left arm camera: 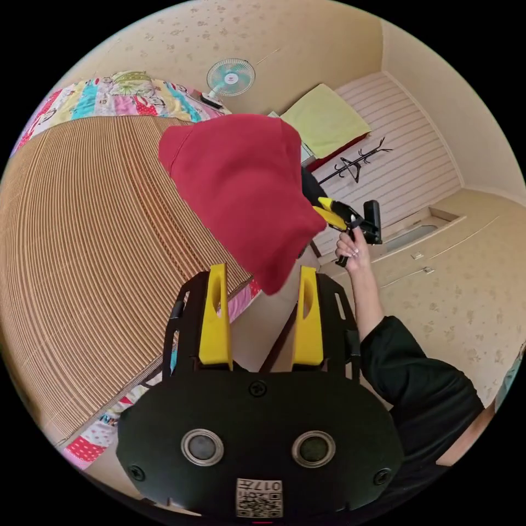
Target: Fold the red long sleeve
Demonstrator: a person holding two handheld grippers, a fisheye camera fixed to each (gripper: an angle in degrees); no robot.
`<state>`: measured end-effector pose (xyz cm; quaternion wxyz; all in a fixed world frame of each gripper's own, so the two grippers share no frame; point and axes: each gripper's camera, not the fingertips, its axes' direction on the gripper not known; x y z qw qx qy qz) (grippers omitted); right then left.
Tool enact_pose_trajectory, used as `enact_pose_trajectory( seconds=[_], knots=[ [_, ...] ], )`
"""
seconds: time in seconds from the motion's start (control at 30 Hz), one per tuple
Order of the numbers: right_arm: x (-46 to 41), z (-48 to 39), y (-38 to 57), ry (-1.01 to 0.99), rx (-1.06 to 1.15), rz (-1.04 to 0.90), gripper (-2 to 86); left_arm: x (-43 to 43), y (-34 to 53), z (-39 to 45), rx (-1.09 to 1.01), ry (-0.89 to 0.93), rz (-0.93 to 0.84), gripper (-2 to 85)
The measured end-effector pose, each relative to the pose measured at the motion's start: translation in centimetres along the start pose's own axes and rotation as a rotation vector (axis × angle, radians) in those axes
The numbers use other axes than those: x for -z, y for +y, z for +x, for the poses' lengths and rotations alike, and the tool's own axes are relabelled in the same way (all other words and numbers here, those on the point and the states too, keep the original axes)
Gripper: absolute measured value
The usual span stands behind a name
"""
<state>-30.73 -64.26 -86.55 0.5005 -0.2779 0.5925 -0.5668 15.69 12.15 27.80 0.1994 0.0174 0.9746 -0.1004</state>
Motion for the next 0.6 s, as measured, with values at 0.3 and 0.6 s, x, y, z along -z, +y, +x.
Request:
enact_pose_trajectory(
  seconds=[0.3, 0.6],
  knots=[
    [-12.8, -6.7, 3.7, 0.233, 0.116, -0.049, 14.8, 2.0, 14.4, -6.5, 0.227, 0.232, 0.109, 17.1],
    [-21.8, -2.5, 7.3, 0.49, 0.044, -0.044, 8.9, 13.4, 25.3, -5.4, 0.278, -0.015, 0.359, 16.9]
  ],
)
